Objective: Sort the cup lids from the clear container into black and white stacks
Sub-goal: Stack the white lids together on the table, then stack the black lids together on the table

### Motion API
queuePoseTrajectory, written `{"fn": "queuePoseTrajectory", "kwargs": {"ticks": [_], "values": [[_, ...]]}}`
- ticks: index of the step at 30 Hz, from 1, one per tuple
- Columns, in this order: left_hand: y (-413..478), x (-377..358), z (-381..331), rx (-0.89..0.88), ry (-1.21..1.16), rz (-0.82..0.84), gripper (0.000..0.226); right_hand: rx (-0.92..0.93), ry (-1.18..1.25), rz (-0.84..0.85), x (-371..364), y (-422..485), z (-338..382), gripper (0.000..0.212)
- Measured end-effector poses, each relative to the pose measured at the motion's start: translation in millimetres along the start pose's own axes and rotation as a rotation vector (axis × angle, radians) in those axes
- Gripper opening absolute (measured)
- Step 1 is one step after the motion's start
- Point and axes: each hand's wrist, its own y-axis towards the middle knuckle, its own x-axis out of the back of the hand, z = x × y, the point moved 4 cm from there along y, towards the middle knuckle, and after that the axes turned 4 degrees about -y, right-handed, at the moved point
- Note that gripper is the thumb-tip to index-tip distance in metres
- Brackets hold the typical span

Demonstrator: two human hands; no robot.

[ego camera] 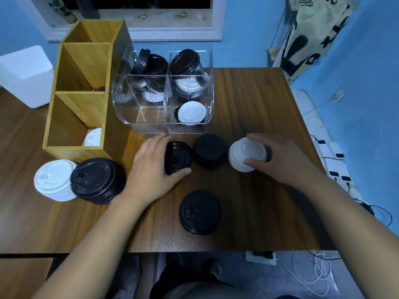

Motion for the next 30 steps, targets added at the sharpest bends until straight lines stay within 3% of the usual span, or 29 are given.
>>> {"fn": "queuePoseTrajectory", "kwargs": {"ticks": [14, 22, 26, 28, 30], "values": [[0, -5, -1, 0.082, -0.093, -0.005, 0.088, 0.043, -0.094, 0.112, -8, 18, 5, 0.074], [-13, 14, -24, 0.022, -0.354, -0.092, 0.088, 0.081, -0.122, 0.130, -12, 15, 5, 0.081], [-24, 19, -44, 0.007, -0.681, -0.049, 0.093, 0.214, 0.198, -0.147, -14, -11, 36, 0.066], [-32, 16, -59, -0.024, -0.813, -0.016, 0.100, 0.197, 0.586, -0.047, -26, -29, 55, 0.060], [-37, 12, -75, -0.054, -0.926, 0.031, 0.099, 0.240, 0.826, 0.084, -39, -43, 69, 0.060]]}}
